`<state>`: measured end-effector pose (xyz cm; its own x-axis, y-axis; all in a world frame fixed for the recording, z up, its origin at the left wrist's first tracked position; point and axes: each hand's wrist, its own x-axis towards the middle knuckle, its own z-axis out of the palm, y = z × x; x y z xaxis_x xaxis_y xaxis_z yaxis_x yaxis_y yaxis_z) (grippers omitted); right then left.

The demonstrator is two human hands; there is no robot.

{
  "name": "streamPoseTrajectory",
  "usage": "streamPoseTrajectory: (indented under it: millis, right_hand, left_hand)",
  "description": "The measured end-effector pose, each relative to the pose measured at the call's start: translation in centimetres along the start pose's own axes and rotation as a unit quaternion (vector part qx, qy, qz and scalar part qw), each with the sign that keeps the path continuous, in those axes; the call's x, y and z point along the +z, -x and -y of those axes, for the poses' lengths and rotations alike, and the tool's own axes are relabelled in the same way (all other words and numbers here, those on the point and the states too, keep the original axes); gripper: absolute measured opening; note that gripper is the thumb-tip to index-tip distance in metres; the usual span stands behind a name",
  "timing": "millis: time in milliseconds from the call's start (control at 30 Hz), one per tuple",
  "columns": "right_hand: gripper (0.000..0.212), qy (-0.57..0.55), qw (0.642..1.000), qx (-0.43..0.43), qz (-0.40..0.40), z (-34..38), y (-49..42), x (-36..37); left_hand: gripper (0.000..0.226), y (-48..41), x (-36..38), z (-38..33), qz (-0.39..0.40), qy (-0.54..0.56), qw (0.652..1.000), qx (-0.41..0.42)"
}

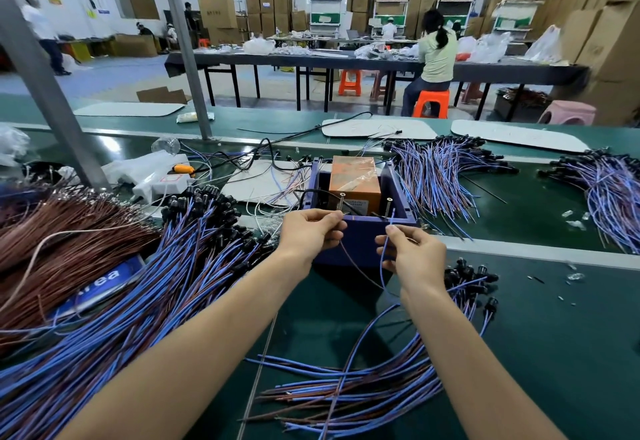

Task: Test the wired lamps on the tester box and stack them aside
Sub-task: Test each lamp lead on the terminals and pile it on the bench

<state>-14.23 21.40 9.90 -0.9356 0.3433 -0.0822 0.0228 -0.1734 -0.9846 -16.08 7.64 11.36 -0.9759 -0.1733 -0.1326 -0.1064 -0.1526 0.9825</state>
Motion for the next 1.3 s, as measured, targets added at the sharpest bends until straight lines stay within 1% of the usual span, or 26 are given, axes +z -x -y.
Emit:
streamPoseTrajectory:
  millis: [167, 333, 467, 700, 800, 967, 1300]
  right_hand:
    - [0.015, 0.014, 1.000, -0.002, 0.001, -0.08, -0.32, 0.44]
    - [0.017, 0.005, 1.000, -0.013, 0.002, -0.09, -0.21, 0.29]
    - [0.017, 0.000, 1.000, -0.020, 0.004, -0.08, -0.09, 0.17]
    - [0.015, -0.004, 1.000, -0.016, 0.008, 0.01, -0.11, 0.19]
    - [0.013, -0.003, 1.000, -0.017, 0.008, 0.04, -0.08, 0.19]
    - [0.016, 0.008, 1.000, -0.015, 0.008, 0.07, -0.16, 0.26]
    - [0.014, -0.004, 1.000, -0.010, 0.006, -0.33, -0.41, 0.45]
  left_hand:
    - [0.008, -0.22, 0.01, -0.01, -0.008, -0.004, 1.000, 0.010]
    - [0.005, -0.32, -0.15, -0.13, -0.030, -0.057, 0.995, 0.076]
    - [0.013, -0.41, -0.08, 0.12, -0.035, -0.100, 0.989, 0.101]
    - [0.015, -0.36, 0.26, 0.15, -0.034, -0.095, 0.989, 0.104]
    - [0.014, -0.41, 0.29, 0.13, -0.031, -0.083, 0.991, 0.096]
    - [0.010, -0.67, 0.22, 0.05, -0.023, -0.070, 0.994, 0.074]
    - [0.014, -0.85, -0.01, -0.25, -0.020, -0.106, 0.990, 0.085]
